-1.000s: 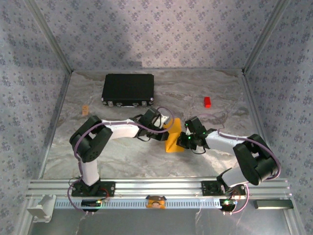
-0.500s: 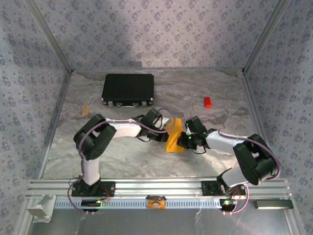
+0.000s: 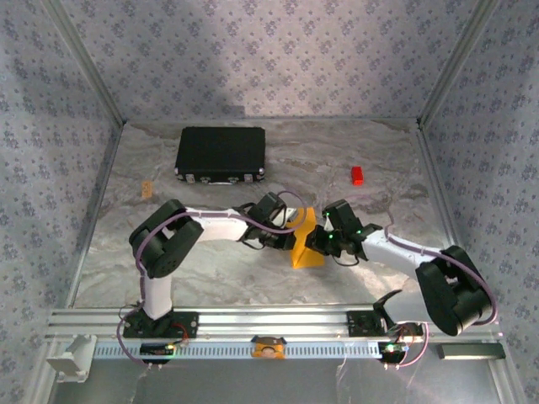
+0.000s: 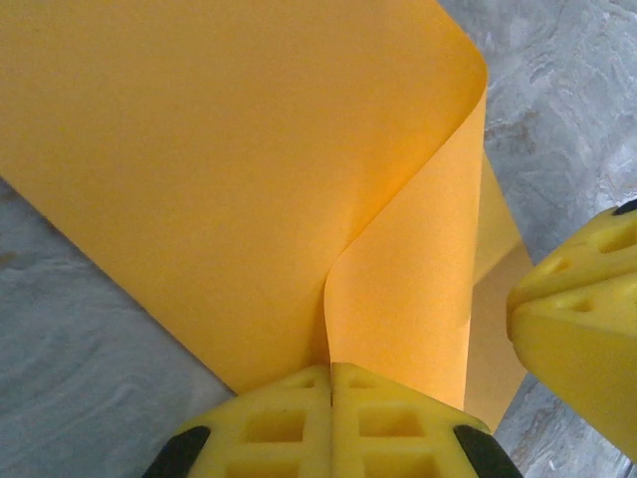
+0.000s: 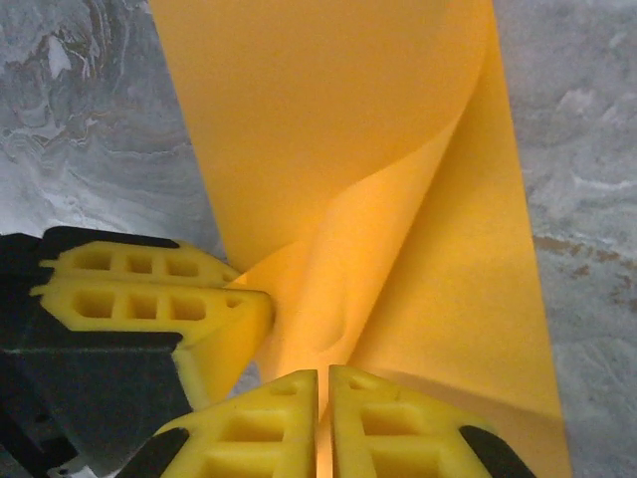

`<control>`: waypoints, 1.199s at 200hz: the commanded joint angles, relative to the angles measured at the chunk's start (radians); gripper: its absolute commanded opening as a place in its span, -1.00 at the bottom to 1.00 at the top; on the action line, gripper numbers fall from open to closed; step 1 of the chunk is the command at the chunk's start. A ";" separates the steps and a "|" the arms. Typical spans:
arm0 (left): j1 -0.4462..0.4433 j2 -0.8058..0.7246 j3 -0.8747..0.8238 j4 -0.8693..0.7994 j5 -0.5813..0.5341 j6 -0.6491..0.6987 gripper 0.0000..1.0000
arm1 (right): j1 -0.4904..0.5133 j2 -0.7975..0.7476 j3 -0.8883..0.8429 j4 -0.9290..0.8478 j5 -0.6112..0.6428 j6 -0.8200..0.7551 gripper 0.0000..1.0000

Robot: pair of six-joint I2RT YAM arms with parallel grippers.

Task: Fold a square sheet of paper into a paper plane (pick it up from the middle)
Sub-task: Fold the triangle a second time at the center of the table.

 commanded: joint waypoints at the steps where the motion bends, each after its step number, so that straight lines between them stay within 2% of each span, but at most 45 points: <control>1: -0.006 -0.012 -0.022 -0.075 -0.052 -0.034 -1.00 | 0.006 -0.007 -0.022 -0.012 -0.007 0.047 -0.81; 54: -0.007 -0.037 -0.020 -0.075 -0.053 -0.032 -1.00 | 0.000 0.028 -0.088 0.069 -0.001 0.089 -0.88; 96: -0.008 -0.061 -0.027 -0.078 -0.070 -0.043 -1.00 | -0.012 0.050 -0.083 0.015 0.056 0.059 -0.90; 133: -0.008 -0.076 -0.035 -0.072 -0.085 -0.052 -1.00 | -0.014 0.017 -0.057 0.031 0.012 0.000 -0.84; 168: -0.008 -0.076 -0.016 -0.063 -0.071 -0.048 -1.00 | -0.010 0.024 -0.049 0.092 -0.051 0.013 -0.82; 240: -0.007 -0.109 -0.018 -0.050 -0.067 -0.027 -1.00 | -0.023 0.072 -0.048 0.032 -0.006 -0.009 -0.86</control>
